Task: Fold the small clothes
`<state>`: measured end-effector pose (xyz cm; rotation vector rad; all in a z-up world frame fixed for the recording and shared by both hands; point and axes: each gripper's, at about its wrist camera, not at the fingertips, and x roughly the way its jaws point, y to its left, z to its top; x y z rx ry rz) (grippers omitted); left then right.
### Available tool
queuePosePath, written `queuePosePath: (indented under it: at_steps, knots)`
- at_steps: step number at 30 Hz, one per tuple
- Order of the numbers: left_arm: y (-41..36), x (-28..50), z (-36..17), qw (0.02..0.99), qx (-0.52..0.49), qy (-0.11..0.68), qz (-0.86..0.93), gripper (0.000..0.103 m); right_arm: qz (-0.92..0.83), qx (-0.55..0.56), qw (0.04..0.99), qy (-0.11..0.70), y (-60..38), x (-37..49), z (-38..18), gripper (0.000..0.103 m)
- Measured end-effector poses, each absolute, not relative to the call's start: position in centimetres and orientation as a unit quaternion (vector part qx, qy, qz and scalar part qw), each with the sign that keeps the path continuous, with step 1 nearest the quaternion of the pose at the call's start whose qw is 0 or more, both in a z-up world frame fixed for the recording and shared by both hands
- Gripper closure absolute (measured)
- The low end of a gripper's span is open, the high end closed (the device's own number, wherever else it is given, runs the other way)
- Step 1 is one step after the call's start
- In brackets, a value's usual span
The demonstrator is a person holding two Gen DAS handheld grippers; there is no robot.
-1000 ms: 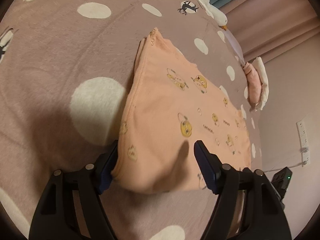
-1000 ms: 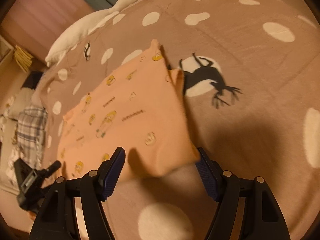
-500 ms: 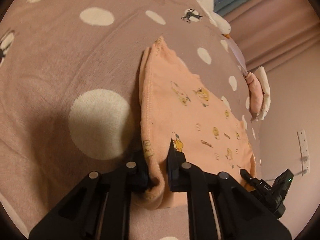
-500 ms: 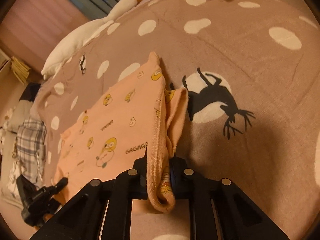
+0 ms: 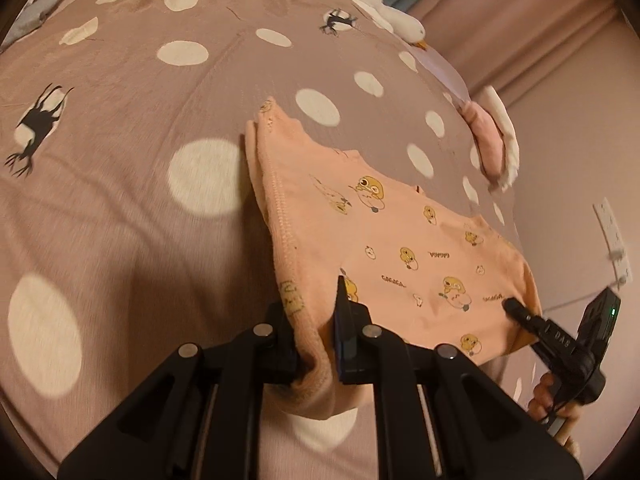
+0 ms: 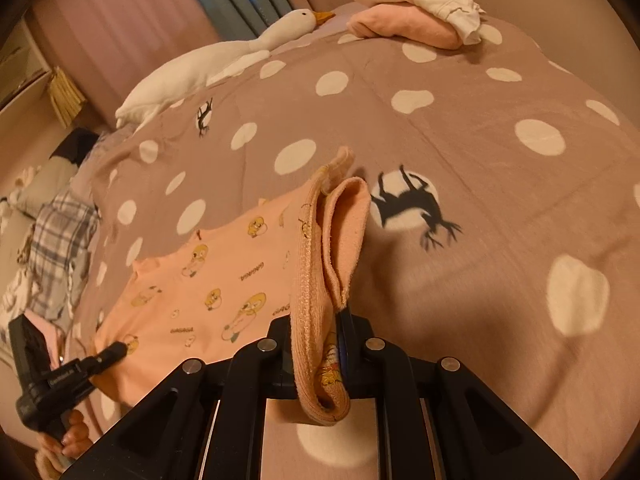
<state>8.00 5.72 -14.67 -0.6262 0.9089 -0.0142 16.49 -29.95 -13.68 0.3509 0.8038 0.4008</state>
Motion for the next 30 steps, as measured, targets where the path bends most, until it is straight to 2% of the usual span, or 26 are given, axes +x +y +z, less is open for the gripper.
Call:
queuePosePath:
  at_steps: [13,26,30]
  knots:
    - [3.2,2.8,-14.6,0.856,-0.270,0.440,-0.005,0.091,0.172,0.165,0.887,0.396,-31.0,12.0,-14.7,0.089]
    - [3.1,2.2,-17.1,0.846,-0.258,0.467,0.015,0.089,0.135,0.160,0.880,0.426,-30.9,11.7,-17.2,0.089]
    - [3.1,2.2,-17.7,0.842,-0.255,0.475,0.020,0.086,0.126,0.163,0.876,0.436,-30.9,12.0,-18.0,0.089]
